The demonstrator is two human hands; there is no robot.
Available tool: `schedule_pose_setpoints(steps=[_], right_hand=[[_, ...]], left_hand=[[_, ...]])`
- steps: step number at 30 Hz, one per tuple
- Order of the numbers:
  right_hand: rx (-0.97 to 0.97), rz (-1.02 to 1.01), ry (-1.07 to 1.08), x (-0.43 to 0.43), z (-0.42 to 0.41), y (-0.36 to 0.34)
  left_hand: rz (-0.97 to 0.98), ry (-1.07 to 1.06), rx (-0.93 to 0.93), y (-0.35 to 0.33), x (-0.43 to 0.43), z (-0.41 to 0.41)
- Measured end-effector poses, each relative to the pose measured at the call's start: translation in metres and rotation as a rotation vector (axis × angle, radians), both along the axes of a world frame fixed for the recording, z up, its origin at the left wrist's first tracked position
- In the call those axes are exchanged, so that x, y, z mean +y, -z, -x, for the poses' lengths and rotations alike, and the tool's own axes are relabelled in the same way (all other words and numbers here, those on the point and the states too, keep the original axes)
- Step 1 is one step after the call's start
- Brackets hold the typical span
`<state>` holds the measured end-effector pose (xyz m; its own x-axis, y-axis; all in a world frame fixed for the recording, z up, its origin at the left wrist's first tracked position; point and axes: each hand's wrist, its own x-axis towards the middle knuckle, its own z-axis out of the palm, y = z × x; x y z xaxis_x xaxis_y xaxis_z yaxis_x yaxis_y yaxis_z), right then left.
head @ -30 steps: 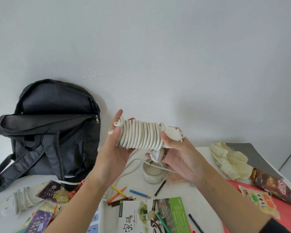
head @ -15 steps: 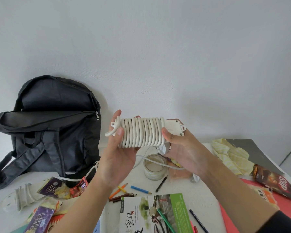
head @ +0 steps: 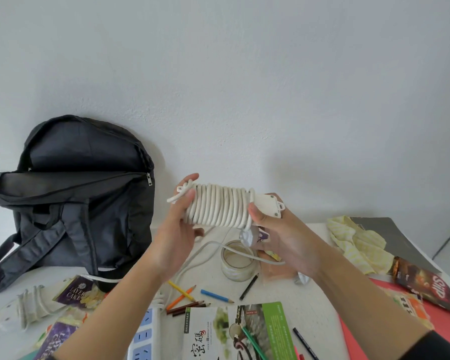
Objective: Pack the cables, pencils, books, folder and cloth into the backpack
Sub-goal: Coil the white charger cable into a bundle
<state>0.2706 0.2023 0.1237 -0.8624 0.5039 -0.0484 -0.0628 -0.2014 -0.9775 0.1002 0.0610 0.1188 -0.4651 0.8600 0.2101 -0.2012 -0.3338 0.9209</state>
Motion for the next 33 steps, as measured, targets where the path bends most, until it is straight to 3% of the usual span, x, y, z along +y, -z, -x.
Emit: schedule_pose_setpoints(steps=[2,6,12,16,23,33], right_hand=[[-0.048,-0.049,-0.006,-0.003,0.009,0.0],[-0.042,-0.024,-0.037,-0.013,0.034,-0.006],[-0.055,-0.062,-0.139,-0.035,0.082,-0.023],[0.049,-0.076,-0.21,-0.051,0.115,-0.035],[0.268,0.078,-0.101,-0.096,0.186,-0.038],[0.398,0.194,-0.045,-0.1,0.25,-0.042]], left_hand=[[0.059,-0.054,0.034,0.003,-0.005,0.01],[0.032,-0.061,-0.073,0.003,-0.026,0.029],[0.02,-0.068,0.038,-0.015,-0.075,0.068],[0.004,-0.084,0.099,-0.022,-0.113,0.094],[0.01,-0.324,0.061,-0.051,-0.133,0.133],[0.244,-0.362,0.18,-0.105,-0.145,0.221]])
